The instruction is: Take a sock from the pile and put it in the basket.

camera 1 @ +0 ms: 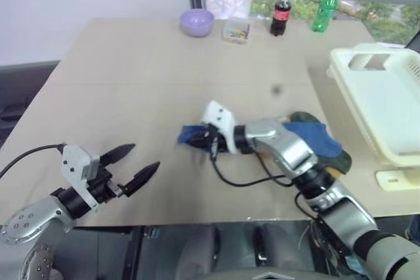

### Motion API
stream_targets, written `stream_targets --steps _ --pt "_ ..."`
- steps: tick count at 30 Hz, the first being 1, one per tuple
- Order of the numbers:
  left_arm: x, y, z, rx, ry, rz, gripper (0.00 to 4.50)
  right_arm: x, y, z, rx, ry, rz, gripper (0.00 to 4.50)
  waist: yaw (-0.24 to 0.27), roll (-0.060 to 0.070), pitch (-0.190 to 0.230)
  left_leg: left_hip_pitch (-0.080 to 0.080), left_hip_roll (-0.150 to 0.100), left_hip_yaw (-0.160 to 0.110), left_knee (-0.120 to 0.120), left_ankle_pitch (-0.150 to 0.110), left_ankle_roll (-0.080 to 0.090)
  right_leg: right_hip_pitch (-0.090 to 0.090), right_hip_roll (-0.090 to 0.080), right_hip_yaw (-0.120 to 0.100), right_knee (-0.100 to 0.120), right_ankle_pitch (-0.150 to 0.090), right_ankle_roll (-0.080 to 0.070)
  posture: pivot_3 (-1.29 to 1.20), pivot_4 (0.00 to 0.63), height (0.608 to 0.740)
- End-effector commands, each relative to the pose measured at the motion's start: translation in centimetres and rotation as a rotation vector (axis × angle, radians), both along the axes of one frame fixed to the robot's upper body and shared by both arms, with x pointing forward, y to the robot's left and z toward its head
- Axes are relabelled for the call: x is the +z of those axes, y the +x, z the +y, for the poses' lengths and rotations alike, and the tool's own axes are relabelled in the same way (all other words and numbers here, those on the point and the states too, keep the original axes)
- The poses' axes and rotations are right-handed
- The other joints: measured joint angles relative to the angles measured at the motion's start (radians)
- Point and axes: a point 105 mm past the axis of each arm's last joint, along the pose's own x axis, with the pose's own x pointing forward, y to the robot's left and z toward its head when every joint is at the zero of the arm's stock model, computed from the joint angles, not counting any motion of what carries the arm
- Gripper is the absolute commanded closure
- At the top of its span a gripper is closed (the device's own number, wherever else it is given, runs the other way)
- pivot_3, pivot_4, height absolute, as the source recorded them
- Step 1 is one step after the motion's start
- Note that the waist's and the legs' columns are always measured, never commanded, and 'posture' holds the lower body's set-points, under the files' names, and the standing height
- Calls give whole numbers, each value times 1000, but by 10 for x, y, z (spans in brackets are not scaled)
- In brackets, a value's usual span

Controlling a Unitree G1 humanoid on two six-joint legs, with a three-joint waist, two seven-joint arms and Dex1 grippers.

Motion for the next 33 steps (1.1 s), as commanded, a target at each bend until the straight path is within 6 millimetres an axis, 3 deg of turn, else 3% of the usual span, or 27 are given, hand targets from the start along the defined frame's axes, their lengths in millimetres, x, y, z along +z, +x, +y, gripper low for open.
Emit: stream_targets --steps 1,4,7,13,15,19,22,25,28,30,32,33 --pt "5 -5 8 26 1 12 0 -6 -5 24 65 11 9 3720 -2 0 0 0 0 0 0 0 0 0 0 0 0 0 0 0 150 740" --pt "3 -9 6 36 -19 48 0 -4 -3 30 69 29 -21 2544 -2 0 0 0 -1 0 -1 0 -1 -1 -1 0 0 0 0 0 150 740" --pt "-2 -11 2 49 -45 101 0 17 3 22 62 108 -37 2544 -1 1 0 -1 -2 -1 -1 0 -1 -2 -2 0 0 0 0 0 150 740" --pt "-14 10 -18 83 -97 118 0 48 13 -39 30 162 -150 2544 8 2 1 -1 -3 -4 -1 0 -1 -1 -4 -4 0 0 0 0 150 740" --pt "-21 18 -21 102 -83 122 0 46 11 -62 5 123 -208 1545 4 0 0 -1 -4 -4 -1 0 -1 0 -4 -4 0 0 0 0 150 740" --pt "-32 28 -29 92 -56 135 0 44 0 -104 -59 75 -266 70 1 1 1 -2 -4 -4 -2 -1 -1 -1 -4 -4 0 0 0 0 150 740" --pt "-37 34 -33 79 -26 128 0 41 -11 -133 -110 30 -316 70 0 2 1 -3 -3 -2 -3 -1 -1 -3 -4 -2 0 0 0 0 150 740" --pt "-44 40 -37 71 -25 132 0 37 -21 -150 -142 -4 -341 70 6 2 1 -3 -2 -3 -3 -1 -1 -2 -4 -2 0 0 0 0 150 740" --pt "-47 42 -41 45 -28 136 1255 37 -24 -153 -155 -13 -359 0 3 1 1 -3 -2 -2 -2 -1 -1 -2 -4 -2 -1 0 0 0 150 740" --pt "-48 43 -43 32 -30 136 2386 41 -25 -155 -184 10 -374 0 3 2 1 -3 -2 -2 -1 -1 -1 -2 -4 -2 -1 0 0 0 150 740" --pt "-49 45 -41 31 -20 133 2870 45 -24 -156 -216 29 -387 0 7 1 1 -3 -2 -2 -1 -1 -1 -2 -4 -2 -1 0 0 0 150 740" --pt "-49 47 -39 30 -27 132 3337 46 -24 -156 -225 32 -392 0 8 1 1 -3 -2 -2 -1 -1 -1 -2 -4 -2 -1 0 0 0 150 740"
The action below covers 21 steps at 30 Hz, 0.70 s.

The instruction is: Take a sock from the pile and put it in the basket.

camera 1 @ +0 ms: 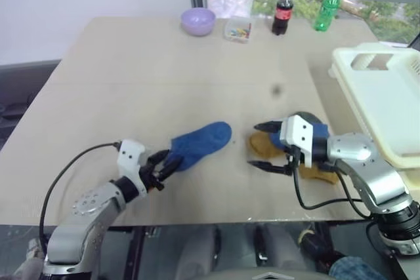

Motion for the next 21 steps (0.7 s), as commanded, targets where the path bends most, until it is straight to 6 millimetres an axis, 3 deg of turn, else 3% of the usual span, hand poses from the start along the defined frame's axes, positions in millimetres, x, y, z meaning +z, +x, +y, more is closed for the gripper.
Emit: stream_targets --steps 1,3,8,14,17,19,21 --pt "5 4 4 -11 4 -33 3724 18 -3 0 -20 46 -84 0 2 0 0 0 0 0 0 0 0 0 0 0 0 0 0 0 150 740" --pt "8 4 6 -25 -6 -44 4415 18 -2 1 -29 47 -93 0 2 0 0 0 0 0 0 0 0 1 0 0 0 0 0 0 150 740" --pt "33 -6 21 -89 -50 -128 4415 15 -4 4 -23 63 -91 0 -1 0 0 0 0 0 0 0 0 1 0 -1 -1 0 -1 0 150 740" --pt "61 -23 63 -132 25 -152 4415 13 -5 11 -13 97 -89 0 -2 0 0 0 1 0 0 0 0 0 0 -1 -1 -2 -3 0 150 740" --pt "107 -29 90 -135 75 -182 4415 12 -5 11 -17 119 -81 0 0 -1 1 -1 1 -1 1 0 0 1 0 -2 -2 -2 -3 0 150 740" --pt "141 -34 88 -198 96 -181 4415 13 -3 11 -23 135 -78 0 1 -2 1 -1 0 -1 1 0 0 1 -1 -2 -2 -2 -3 0 150 740" --pt "153 -38 76 -270 77 -154 4415 16 -1 10 -27 142 -83 0 1 -5 2 -1 0 -2 1 0 0 1 0 -3 -2 -2 -3 0 150 740"
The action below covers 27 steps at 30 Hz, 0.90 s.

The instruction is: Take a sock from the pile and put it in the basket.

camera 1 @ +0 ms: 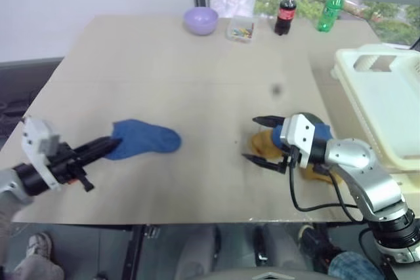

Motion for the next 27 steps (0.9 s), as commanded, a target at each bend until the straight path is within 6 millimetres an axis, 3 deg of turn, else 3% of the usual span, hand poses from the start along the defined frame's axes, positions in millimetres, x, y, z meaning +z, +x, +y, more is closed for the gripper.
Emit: stream_targets --steps 1,3,7,9,11,14,16,19,24,27 --pt "47 -8 -22 -151 -4 -6 4415 11 2 0 -2 42 -36 0 -1 -1 0 0 0 0 0 0 0 0 0 0 0 0 0 0 150 740" --pt "35 -5 -38 -194 36 60 4415 13 3 0 -9 47 -38 0 -2 5 3 1 -1 0 0 0 0 1 -1 0 -1 0 0 0 150 740" --pt "-13 8 -74 -211 99 199 4415 13 4 -2 -30 38 -42 0 -2 6 4 1 -1 0 -1 0 0 1 0 1 0 2 4 0 150 740" --pt "-42 20 -90 -188 146 224 4415 14 5 -5 -51 38 -43 0 -1 6 4 1 -1 0 -1 0 0 1 0 1 1 2 4 0 150 740" --pt "-55 33 -106 -166 119 222 4415 14 4 -7 -68 41 -39 0 2 5 4 1 -1 1 -1 0 0 1 1 1 1 2 4 0 150 740" --pt "-55 40 -134 -216 32 204 3450 14 2 -7 -81 43 -29 0 2 3 4 0 -1 1 1 0 0 1 1 1 2 2 4 0 150 740" --pt "-55 48 -129 -150 67 170 2353 14 -2 -2 -76 45 -12 0 -4 3 4 0 -1 1 1 0 0 0 1 1 2 2 4 0 150 740" --pt "-50 49 -115 -111 50 150 1381 14 -4 13 -51 70 22 0 -7 3 4 1 0 1 0 0 0 0 2 2 3 2 4 0 150 740" --pt "-46 39 -85 -86 68 126 1381 10 10 44 -18 69 78 0 -10 4 5 2 1 2 0 0 0 -1 4 4 4 2 4 0 150 740" --pt "-39 36 -100 -141 26 77 1381 12 18 56 1 63 86 0 0 4 5 2 0 2 1 0 0 0 3 4 3 2 4 0 150 740"
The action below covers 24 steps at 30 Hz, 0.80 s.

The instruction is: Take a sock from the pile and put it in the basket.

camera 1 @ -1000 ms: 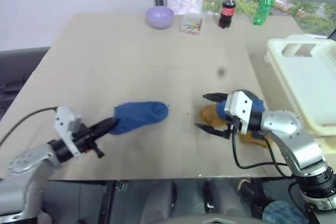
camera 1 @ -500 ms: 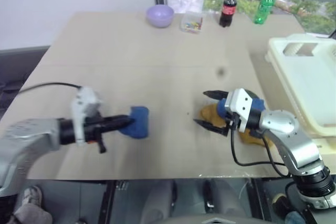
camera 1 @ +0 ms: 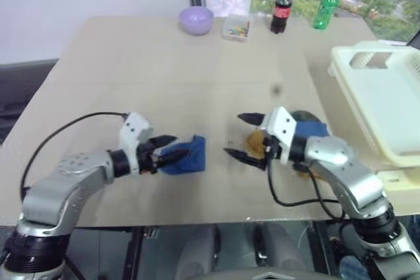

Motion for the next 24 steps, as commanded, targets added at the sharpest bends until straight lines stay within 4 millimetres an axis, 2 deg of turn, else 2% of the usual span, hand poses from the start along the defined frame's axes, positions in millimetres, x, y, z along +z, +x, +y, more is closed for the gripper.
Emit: stream_targets --steps 1,5,7,10,13,15,21,24 --pt "18 -2 -28 -100 -67 -102 1381 7 7 9 13 4 -8 0 15 0 0 0 -1 -1 1 0 0 1 -1 -1 0 0 0 0 150 740" --pt "23 6 -73 -173 -215 -72 1381 10 13 5 -5 -3 -16 0 36 -1 0 -2 -4 -3 2 0 0 2 -4 -4 -2 0 1 0 150 740" --pt "24 10 -82 -192 -207 -84 1381 11 15 -1 -28 -9 -17 0 31 -2 -1 -3 -5 -4 3 0 0 2 -4 -5 -1 1 1 0 150 740" --pt "26 17 -72 -134 -206 -93 1381 13 15 -10 -59 -10 -6 0 14 -2 0 -2 -4 -3 2 0 0 1 -3 -3 0 0 1 0 150 740" --pt "11 10 -33 -70 -80 -85 1381 -4 12 -11 -62 -61 53 0 -12 -2 -1 0 -1 -2 0 0 0 0 1 -1 1 0 0 0 150 740" --pt "5 6 -17 -29 -34 -80 1381 -18 9 -9 -48 -98 69 0 -18 -1 0 2 0 -1 -3 0 0 0 2 1 1 -1 -1 0 150 740" --pt "-16 2 -2 49 30 -69 1381 -45 16 -1 -54 -129 129 0 -12 -1 0 0 -1 -1 -1 0 0 0 0 0 0 0 0 0 150 740" --pt "-31 1 -3 66 42 -45 1317 -59 19 1 -58 -159 149 849 1 -1 0 0 -1 0 0 0 0 0 -1 0 0 0 0 0 150 740"
